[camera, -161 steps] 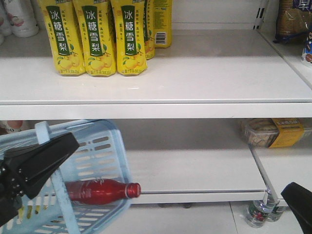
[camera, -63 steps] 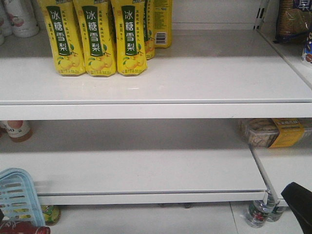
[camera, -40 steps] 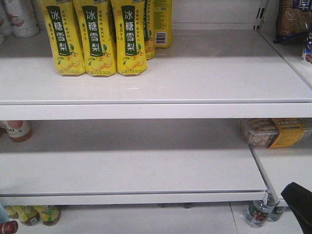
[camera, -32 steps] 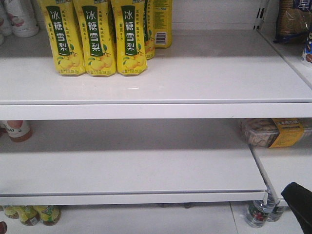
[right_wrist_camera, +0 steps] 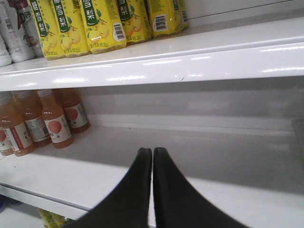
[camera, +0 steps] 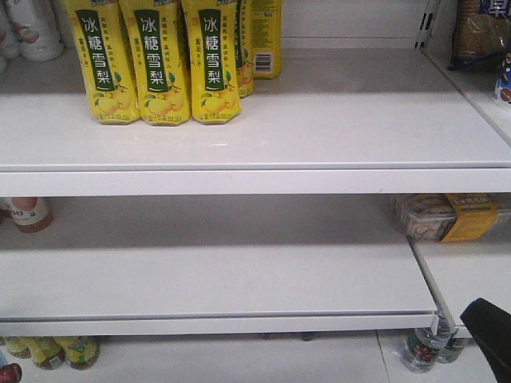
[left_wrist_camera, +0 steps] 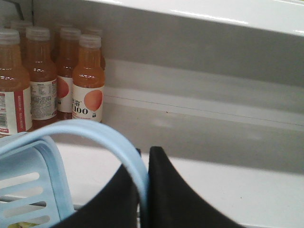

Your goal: Place coke in basket with both arms

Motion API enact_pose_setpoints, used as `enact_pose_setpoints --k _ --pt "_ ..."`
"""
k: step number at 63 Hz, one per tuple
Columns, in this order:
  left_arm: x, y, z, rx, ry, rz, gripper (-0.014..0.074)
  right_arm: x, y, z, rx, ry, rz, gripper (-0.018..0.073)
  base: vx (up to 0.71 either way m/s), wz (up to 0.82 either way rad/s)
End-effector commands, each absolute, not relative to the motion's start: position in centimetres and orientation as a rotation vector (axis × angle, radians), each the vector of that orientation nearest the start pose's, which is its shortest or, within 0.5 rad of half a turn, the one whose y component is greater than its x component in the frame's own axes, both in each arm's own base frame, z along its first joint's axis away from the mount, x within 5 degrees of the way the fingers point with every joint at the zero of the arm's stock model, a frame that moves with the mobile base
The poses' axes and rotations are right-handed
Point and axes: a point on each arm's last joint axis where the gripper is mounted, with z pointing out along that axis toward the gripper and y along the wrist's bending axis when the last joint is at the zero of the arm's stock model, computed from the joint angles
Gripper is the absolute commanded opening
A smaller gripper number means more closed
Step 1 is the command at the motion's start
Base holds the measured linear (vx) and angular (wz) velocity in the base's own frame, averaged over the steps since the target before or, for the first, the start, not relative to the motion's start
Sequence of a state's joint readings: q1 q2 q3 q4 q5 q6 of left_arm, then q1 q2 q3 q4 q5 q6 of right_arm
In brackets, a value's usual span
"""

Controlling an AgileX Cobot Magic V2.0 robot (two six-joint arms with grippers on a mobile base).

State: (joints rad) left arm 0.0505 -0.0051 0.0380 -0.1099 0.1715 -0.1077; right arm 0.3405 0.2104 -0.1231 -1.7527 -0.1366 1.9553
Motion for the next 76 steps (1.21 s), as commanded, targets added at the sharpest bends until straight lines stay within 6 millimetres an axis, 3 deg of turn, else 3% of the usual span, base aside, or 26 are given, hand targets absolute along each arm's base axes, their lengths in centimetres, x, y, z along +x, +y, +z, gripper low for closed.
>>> enact_pose_setpoints --k 1,76 --pt "5.42 0.28 21.01 -0.154 1.473 -0.085 -0.0006 6.56 3.38 24.82 -0.223 1.579 0.486 -0.0005 0.00 0.00" --pt "5.38 0.29 21.46 -0.153 1.427 -0.088 -0.0006 6.56 3.38 24.82 -0.223 1.579 0.486 -0.0005 0.00 0.00"
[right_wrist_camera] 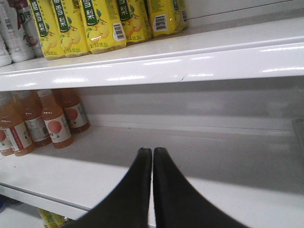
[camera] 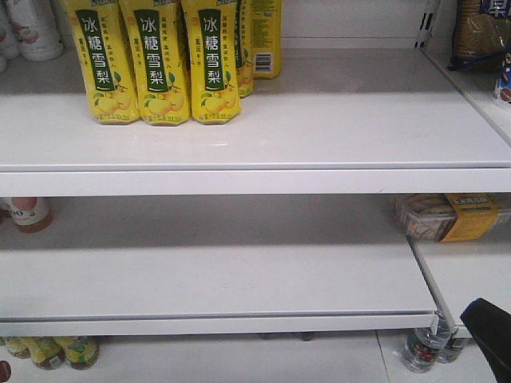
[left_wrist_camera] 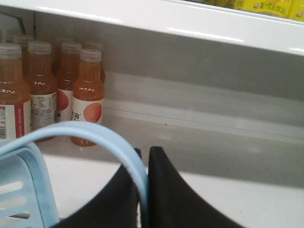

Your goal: Place coke in basket with both arms

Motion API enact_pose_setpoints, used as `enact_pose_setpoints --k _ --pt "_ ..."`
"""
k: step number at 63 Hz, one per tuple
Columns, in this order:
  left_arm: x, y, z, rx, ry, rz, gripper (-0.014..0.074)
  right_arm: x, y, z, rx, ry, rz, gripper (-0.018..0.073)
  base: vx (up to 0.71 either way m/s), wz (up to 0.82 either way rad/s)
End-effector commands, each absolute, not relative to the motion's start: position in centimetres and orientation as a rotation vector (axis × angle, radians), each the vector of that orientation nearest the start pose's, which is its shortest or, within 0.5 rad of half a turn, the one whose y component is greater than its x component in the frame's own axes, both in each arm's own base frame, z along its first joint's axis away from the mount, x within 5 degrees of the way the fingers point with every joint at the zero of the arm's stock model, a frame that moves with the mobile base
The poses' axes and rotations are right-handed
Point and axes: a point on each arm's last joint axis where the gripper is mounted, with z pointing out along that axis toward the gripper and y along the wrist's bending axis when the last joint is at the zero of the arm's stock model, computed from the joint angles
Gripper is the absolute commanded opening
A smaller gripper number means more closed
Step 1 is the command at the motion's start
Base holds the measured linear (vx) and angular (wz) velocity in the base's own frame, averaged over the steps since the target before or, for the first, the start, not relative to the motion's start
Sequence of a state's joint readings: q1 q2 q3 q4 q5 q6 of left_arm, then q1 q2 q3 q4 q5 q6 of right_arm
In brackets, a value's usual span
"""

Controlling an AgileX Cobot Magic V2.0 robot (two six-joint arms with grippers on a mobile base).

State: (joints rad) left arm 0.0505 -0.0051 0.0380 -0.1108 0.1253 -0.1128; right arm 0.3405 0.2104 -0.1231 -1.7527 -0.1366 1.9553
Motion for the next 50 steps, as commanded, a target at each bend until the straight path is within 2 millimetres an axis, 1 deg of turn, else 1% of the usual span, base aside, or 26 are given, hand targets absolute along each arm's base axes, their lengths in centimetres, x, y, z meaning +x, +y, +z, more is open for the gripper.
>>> enact_pose_setpoints --k 1,19,24,30,35,37,44,50 --pt "5.4 0.3 21.5 -0.153 1.427 -0.088 -0.0006 6.6 3.4 24.8 -0.223 1.579 0.486 -0.0005 0.00 0.00" --pt "5.4 0.3 21.5 -0.153 1.427 -0.088 -0.0006 6.6 3.4 24.8 -0.221 1.579 0.488 -0.0005 0.00 0.00" --pt "5.4 0.3 21.5 -0.153 1.428 -0.088 -0.0006 6.6 3.4 24.9 -0.195 1.581 0.515 -0.0005 0.00 0.00" --pt "5.4 0.3 21.5 -0.153 1.428 -0.088 -0.0006 6.6 3.3 25.0 -0.079 1.582 0.622 -0.0005 0.00 0.00" --pt "5.4 0.3 21.5 -0.153 1.428 -0.088 -0.0006 6.8 2.7 25.1 0.029 1.576 0.618 -0.0005 0.00 0.00" --pt "5.4 0.3 21.5 -0.153 1.428 -0.088 -0.0006 6.9 2.4 25.0 0.104 1.582 0.639 -0.0005 0.00 0.00" --pt "5.4 0.3 21.5 -0.153 1.428 -0.088 -0.0006 7.2 1.6 24.3 0.305 1.646 0.644 -0.0005 0.00 0.00" --pt "5.4 0.3 21.5 -0.152 1.428 -0.087 -0.0006 7.2 1.2 23.3 0.374 1.734 0.601 -0.0005 0.00 0.00"
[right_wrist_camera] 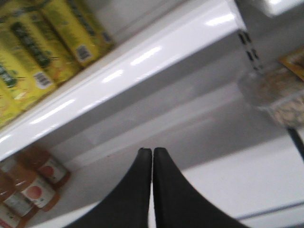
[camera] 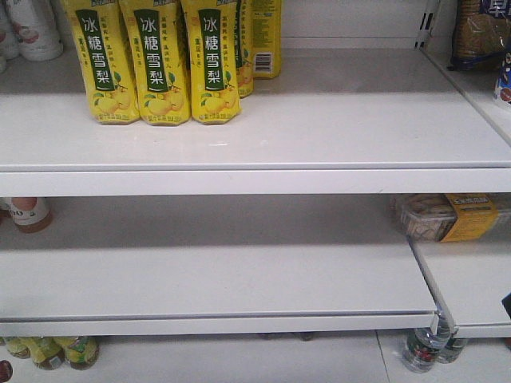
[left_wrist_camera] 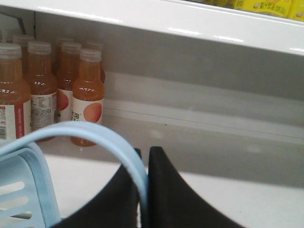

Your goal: Place coke in basket with both arms

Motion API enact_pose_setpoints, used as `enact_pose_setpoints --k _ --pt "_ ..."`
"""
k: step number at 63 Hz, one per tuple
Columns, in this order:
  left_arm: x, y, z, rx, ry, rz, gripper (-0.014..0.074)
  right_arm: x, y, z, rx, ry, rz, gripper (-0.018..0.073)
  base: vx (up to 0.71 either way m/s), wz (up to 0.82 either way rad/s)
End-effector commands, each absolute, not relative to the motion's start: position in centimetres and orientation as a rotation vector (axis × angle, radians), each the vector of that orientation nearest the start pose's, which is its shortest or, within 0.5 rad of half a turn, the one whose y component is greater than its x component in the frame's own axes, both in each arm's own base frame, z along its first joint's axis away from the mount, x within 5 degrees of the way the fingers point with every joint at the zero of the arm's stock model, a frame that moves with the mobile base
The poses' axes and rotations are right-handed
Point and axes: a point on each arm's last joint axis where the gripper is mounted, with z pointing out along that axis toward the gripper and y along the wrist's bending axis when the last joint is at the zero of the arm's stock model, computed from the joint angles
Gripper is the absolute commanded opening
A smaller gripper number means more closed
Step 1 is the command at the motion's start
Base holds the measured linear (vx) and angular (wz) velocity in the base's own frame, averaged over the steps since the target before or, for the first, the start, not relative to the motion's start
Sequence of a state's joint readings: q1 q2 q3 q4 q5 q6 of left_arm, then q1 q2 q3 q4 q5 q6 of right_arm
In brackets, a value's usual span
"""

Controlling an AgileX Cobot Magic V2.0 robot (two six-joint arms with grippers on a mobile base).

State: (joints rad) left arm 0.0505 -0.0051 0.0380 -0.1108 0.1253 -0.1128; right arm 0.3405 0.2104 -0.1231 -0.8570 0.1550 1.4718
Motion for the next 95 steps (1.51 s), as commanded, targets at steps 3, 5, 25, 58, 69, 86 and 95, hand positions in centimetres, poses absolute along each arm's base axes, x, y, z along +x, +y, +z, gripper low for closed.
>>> enact_pose_setpoints --k 3,5,25,58,69,86,95 --pt "5.4 0.3 21.5 -0.152 1.428 -0.087 -0.0006 7.1 1.2 23.1 0.377 1.765 0.586 -0.0005 0.00 0.00" --pt "5.4 0.3 21.5 -0.152 1.428 -0.087 -0.0006 7.1 1.2 23.0 0.365 1.774 0.576 -0.0005 0.00 0.00" --pt "5.4 0.3 21.5 -0.152 1.428 -0.087 -0.0006 6.4 1.4 22.9 0.163 1.774 0.494 -0.0005 0.00 0.00" --pt "5.4 0.3 21.5 -0.152 1.429 -0.087 -0.0006 5.6 0.4 20.4 0.083 1.471 0.204 -0.0005 0.00 0.00" --pt "5.4 0.3 21.5 -0.152 1.429 -0.087 -0.0006 5.5 0.5 20.5 -0.011 1.463 0.118 -0.0005 0.00 0.00" --pt "5.4 0.3 21.5 -0.152 1.429 -0.087 -0.0006 5.5 0.5 20.5 -0.033 1.463 0.091 -0.0005 0.00 0.00" --pt "5.4 0.3 21.5 -0.152 1.429 -0.087 -0.0006 5.5 0.5 20.5 -0.034 1.462 0.091 -0.0005 0.00 0.00"
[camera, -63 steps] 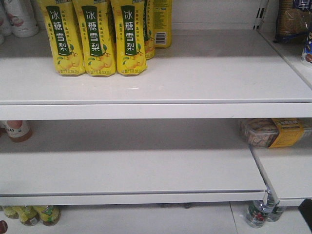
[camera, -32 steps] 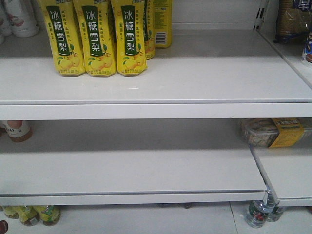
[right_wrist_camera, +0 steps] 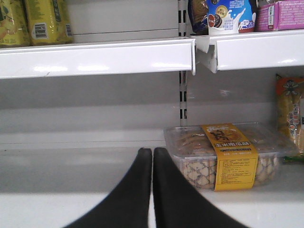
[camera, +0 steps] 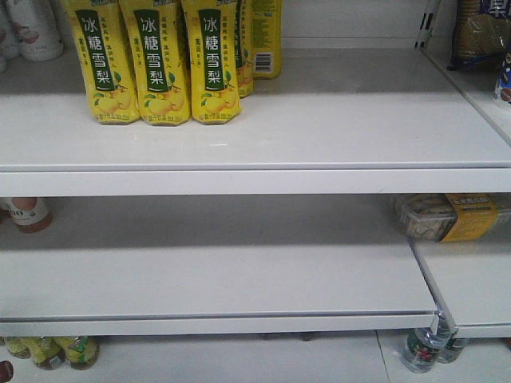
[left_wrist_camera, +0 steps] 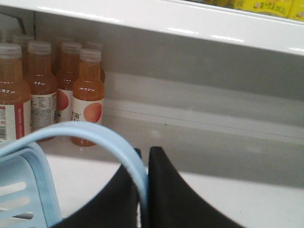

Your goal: Place coke in basket with both arms

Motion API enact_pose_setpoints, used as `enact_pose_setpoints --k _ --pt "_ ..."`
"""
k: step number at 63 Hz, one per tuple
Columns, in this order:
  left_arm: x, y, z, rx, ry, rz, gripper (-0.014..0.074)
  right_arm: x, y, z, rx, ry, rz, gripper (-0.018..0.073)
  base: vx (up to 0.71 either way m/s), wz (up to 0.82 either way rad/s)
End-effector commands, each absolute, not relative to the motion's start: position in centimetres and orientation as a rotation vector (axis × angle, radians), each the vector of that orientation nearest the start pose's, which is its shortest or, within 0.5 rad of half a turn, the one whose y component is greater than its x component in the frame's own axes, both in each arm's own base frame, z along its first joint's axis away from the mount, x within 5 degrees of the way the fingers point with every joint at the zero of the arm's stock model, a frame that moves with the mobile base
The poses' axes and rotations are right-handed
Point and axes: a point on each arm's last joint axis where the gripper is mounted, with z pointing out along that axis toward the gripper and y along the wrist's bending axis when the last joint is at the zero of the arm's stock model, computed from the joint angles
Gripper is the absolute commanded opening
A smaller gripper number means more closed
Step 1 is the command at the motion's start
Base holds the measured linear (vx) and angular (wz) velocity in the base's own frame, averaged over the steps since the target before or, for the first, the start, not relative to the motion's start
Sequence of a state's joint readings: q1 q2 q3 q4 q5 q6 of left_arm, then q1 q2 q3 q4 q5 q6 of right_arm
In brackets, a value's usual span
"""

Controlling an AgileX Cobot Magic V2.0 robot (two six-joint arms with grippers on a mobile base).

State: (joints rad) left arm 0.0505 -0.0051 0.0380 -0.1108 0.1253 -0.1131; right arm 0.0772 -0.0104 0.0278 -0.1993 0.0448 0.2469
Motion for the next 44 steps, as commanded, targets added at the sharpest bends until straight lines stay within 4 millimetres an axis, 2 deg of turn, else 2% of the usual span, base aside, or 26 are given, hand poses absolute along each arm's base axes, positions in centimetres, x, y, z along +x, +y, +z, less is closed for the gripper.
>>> enact_pose_setpoints --k 1,44 --pt "5.37 0.29 21.48 -0.152 1.429 -0.087 -0.0006 5.55 0.46 20.50 -0.033 1.464 0.091 -0.0005 0.00 0.00" --pt "5.37 0.29 21.48 -0.152 1.429 -0.087 -0.0006 5.55 0.46 20.53 -0.028 1.464 0.097 -0.0005 0.00 0.00"
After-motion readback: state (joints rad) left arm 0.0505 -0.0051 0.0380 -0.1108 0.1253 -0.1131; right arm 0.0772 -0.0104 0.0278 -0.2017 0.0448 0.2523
